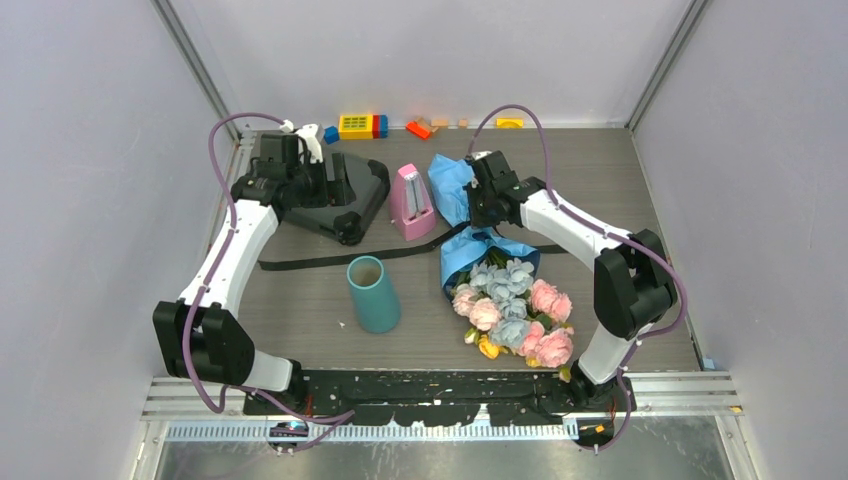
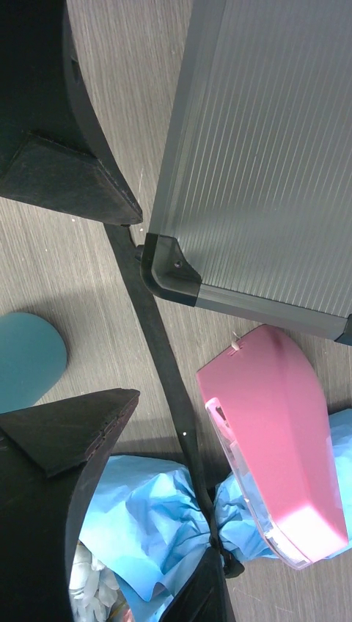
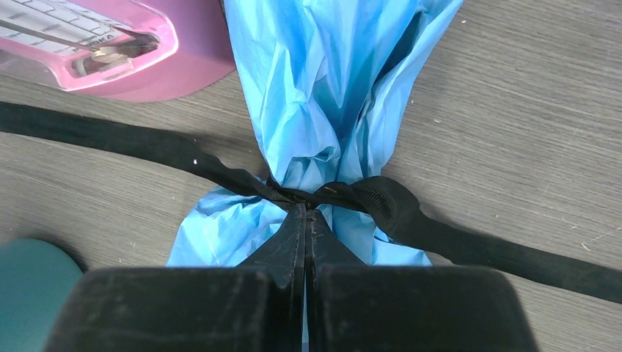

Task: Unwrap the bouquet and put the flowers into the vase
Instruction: Untie the ribbon from the wrapping paper.

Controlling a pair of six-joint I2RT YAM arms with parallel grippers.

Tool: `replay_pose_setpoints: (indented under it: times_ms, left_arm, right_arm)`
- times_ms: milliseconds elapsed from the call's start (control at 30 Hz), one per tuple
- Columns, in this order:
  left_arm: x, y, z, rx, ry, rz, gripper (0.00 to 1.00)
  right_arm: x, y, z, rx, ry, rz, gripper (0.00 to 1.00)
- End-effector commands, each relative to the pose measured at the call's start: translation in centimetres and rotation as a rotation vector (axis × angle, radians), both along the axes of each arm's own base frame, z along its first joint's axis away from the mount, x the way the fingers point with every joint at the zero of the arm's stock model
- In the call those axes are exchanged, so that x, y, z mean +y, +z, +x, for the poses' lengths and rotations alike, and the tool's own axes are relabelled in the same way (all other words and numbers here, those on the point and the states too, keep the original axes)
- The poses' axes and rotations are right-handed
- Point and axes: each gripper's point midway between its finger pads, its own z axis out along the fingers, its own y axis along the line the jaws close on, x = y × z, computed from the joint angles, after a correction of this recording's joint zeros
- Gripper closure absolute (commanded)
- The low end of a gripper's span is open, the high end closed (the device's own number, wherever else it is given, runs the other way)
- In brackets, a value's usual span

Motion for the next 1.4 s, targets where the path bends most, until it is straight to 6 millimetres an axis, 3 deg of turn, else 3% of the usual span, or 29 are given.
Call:
replay_pose_setpoints:
  times_ms: [0, 267, 667, 900, 1367]
  left_arm:
    - [0.0, 0.7, 0.0, -0.016, -0.008, -0.005, 0.16]
    - [-0.1, 0.6, 0.0, -0.013, -0.008, -0.008, 0.15]
    - [-0.1, 0.7, 0.0, -0.014, -0.009, -0.009, 0.15]
    - [-0.1, 0.6, 0.0, -0.014, -0.009, -0.009, 0.15]
    - [-0.2, 0.5, 0.0, -0.009, -0.011, -0.011, 0.15]
  right_arm:
    - [0.9, 3.3, 1.1, -0.075, -0.013, 0.038, 0.99]
    - [0.6, 3.0, 1.1, -0.069, -0.04, -0.021, 0.94]
    - [2.1, 2.5, 0.7, -0.08, 0.005, -0.086, 0.86]
    - [1.0, 1.3, 1.2, -0.066, -0.062, -0.151, 0.75]
    - [-0.1, 1.0, 1.9, -0.052, -0.139, -0.135, 0.7]
